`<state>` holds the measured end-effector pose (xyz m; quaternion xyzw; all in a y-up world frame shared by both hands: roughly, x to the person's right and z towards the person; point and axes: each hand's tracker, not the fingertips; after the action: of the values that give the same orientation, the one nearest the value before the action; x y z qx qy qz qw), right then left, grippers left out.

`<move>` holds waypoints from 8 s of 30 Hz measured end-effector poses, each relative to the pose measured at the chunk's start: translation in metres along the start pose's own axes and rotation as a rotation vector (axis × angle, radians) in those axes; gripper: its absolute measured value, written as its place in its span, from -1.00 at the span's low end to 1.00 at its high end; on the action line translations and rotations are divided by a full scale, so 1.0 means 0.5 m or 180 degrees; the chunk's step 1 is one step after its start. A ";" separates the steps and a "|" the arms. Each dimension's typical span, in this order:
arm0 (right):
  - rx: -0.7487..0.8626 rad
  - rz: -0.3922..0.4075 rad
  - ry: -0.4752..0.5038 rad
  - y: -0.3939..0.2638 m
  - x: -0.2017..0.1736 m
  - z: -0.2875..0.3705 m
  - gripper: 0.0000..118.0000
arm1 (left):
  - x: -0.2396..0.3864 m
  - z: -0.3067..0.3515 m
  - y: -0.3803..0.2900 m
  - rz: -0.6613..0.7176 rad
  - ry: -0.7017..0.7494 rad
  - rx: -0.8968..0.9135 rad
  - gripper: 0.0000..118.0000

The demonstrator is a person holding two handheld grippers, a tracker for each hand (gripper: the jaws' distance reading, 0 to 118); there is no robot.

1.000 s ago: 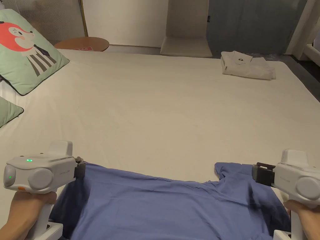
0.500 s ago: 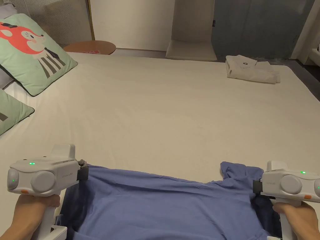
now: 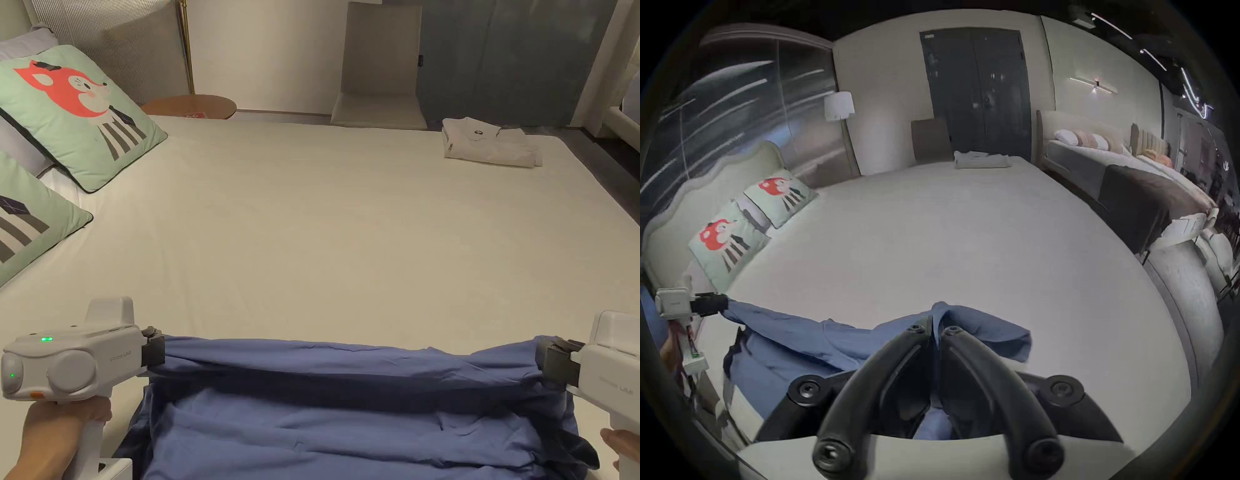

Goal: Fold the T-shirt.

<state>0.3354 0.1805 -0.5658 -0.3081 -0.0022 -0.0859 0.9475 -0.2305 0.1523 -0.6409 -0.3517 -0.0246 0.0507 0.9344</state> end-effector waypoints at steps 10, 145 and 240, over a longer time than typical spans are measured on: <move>-0.0060 -0.0040 -0.0079 -0.186 -0.004 0.113 -0.96 | -0.031 0.091 -0.161 -0.0066 0.0004 -0.0136 -0.95; 0.1275 0.0701 -0.0507 -0.106 -0.262 0.163 -0.98 | 0.225 0.048 -0.146 0.0428 -0.1356 -0.0867 0.86; 0.1064 0.0710 -0.0399 -0.119 -0.261 0.124 -0.98 | 0.053 0.138 -0.069 0.0444 -0.0869 -0.0664 -0.81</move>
<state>0.2000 0.1905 -0.4882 -0.1497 -0.0412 0.0404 0.9870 -0.2071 0.1749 -0.5661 -0.4374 -0.1319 0.1598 0.8751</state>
